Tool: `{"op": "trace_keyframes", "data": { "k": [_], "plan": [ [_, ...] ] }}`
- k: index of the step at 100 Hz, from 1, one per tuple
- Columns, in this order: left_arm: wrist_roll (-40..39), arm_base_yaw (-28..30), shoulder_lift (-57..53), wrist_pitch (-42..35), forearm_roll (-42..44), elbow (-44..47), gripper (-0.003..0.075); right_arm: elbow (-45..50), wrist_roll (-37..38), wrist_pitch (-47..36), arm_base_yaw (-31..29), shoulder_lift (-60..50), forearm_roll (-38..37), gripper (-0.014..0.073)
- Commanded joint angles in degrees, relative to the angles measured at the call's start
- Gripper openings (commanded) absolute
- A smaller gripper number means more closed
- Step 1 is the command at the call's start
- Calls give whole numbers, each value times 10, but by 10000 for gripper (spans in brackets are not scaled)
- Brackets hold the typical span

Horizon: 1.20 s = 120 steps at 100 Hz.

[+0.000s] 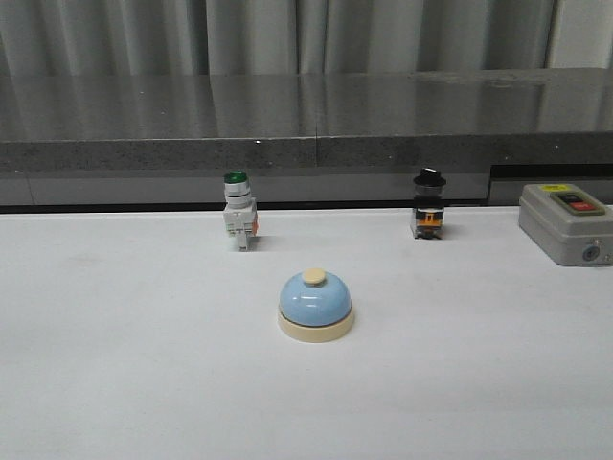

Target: Place and press bell with both arms

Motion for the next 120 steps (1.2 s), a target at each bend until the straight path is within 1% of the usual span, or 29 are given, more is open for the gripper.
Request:
{"op": "trace_keyframes", "data": {
  "k": [1, 18, 26, 71, 88, 120],
  "plan": [
    [-5, 0, -25, -54, 1, 9, -20, -8, -1, -48, -2, -10, -4, -60],
    [-5, 0, -66, -58, 1, 48, -20, -8, -1, -48, -2, -10, -4, -60],
    [-5, 0, -73, -43, 1, 48, -20, -8, -1, -48, -2, -10, -4, -60],
    [-5, 0, -73, -44, 1, 48, -20, -8, -1, -48, -2, -10, -4, -60],
    [-5, 13, -73, -44, 1, 48, -20, -8, -1, -48, -2, -10, -4, -60],
    [-5, 13, -73, -44, 1, 48, -20, -8, -1, -48, -2, -10, -4, -60]
  ]
}}
